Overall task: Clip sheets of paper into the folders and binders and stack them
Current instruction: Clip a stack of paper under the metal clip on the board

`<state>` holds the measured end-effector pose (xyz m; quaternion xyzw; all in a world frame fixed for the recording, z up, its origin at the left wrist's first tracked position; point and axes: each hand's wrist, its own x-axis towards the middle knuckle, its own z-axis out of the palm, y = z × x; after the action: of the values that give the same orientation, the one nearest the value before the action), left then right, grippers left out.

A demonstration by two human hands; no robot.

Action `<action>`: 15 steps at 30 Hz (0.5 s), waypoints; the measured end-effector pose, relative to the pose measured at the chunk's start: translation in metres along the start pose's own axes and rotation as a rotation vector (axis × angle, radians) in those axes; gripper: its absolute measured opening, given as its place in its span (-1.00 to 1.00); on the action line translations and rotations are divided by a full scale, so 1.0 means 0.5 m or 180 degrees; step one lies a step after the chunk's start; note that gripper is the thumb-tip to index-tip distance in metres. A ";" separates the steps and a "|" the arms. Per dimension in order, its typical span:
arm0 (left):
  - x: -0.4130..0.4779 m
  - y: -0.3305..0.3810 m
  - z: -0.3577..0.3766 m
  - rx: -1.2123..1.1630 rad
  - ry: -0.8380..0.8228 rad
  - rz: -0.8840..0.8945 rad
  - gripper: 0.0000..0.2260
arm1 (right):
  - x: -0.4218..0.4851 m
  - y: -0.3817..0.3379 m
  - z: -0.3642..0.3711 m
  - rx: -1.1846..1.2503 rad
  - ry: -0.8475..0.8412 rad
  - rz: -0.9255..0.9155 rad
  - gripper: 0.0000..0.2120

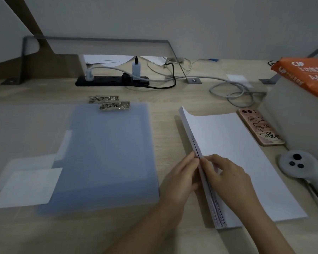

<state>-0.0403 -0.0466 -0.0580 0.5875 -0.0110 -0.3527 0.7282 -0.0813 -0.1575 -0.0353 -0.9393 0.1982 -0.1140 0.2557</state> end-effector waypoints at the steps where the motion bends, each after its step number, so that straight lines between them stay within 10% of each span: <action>1: 0.000 0.000 0.000 0.0007 -0.0002 0.0008 -0.69 | 0.000 0.001 0.000 0.0008 -0.0022 0.0000 -0.70; 15: -0.014 0.011 -0.002 0.0221 0.0075 -0.0050 -0.62 | -0.003 -0.013 -0.009 0.0079 -0.0288 0.0193 -0.82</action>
<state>-0.0424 -0.0420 -0.0510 0.6166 -0.0101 -0.3509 0.7047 -0.0819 -0.1536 -0.0282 -0.9338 0.2134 -0.0661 0.2794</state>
